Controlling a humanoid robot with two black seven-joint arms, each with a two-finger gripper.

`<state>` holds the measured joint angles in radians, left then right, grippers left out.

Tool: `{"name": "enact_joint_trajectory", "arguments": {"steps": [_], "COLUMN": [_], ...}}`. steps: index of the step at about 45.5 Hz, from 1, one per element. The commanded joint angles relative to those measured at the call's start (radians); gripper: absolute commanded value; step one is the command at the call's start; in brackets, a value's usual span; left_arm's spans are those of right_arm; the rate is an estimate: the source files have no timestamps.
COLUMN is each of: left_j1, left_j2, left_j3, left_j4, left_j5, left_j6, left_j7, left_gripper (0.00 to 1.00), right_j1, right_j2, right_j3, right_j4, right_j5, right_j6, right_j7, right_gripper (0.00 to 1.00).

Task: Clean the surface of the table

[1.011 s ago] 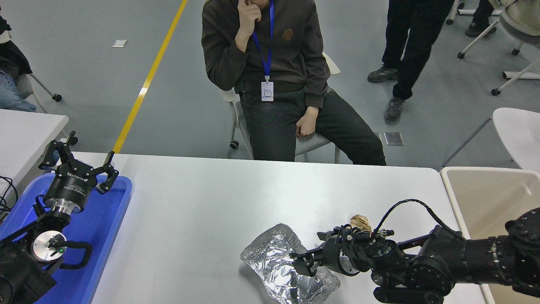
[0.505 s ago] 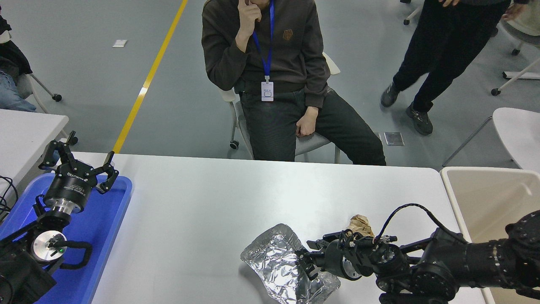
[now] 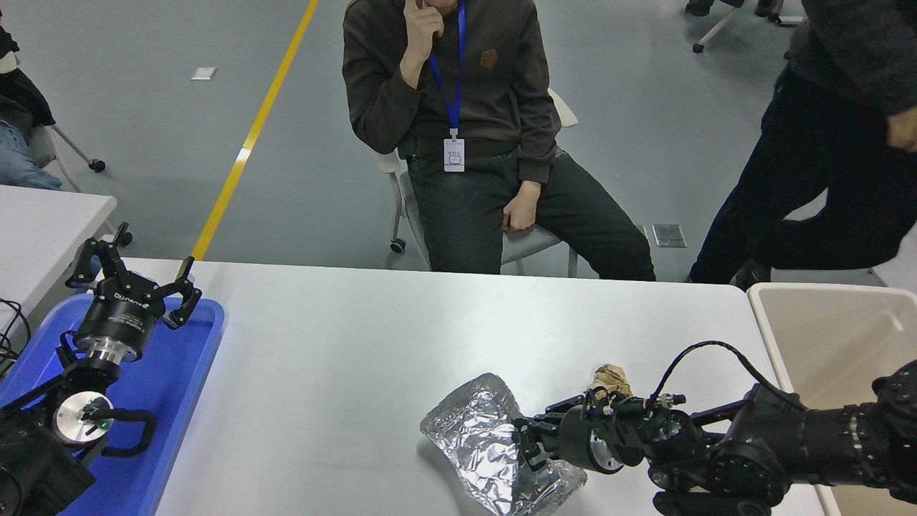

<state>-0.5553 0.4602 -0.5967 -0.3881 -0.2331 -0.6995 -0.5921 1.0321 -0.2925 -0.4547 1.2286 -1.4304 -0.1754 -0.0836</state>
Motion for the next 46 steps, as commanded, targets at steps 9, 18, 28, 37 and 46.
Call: {"name": "enact_joint_trajectory", "arguments": {"steps": [9,18,28,37,46], "left_j1": [0.000,0.000,0.000,0.000,0.000], "left_j2": [0.000,0.000,0.000,0.000,0.000], "left_j3": [0.000,0.000,0.000,0.000,0.000], "left_j4": [0.000,0.000,0.000,0.000,0.000], "left_j5": [0.000,0.000,0.000,0.000,0.000], "left_j6": [0.000,0.000,0.000,0.000,0.000], "left_j7": [0.000,0.000,0.000,0.000,0.000], "left_gripper": [1.00,1.00,1.00,1.00,1.00], "right_j1": [0.161,0.203,0.267,0.304,0.302], "right_j2": [-0.169,-0.280,-0.401,-0.501,-0.597], "right_j3": [0.045,0.114,0.198,0.307,0.448], "right_j4": [0.213,0.315,0.404,0.434,0.442], "right_j5": [0.185,0.257,0.324,0.447,0.449], "right_j6": [0.105,0.172,0.257,0.353,0.441], "right_j7": [0.007,0.008,0.008,0.024,0.058], "right_gripper": [0.00,0.00,0.00,0.00,0.00]}}
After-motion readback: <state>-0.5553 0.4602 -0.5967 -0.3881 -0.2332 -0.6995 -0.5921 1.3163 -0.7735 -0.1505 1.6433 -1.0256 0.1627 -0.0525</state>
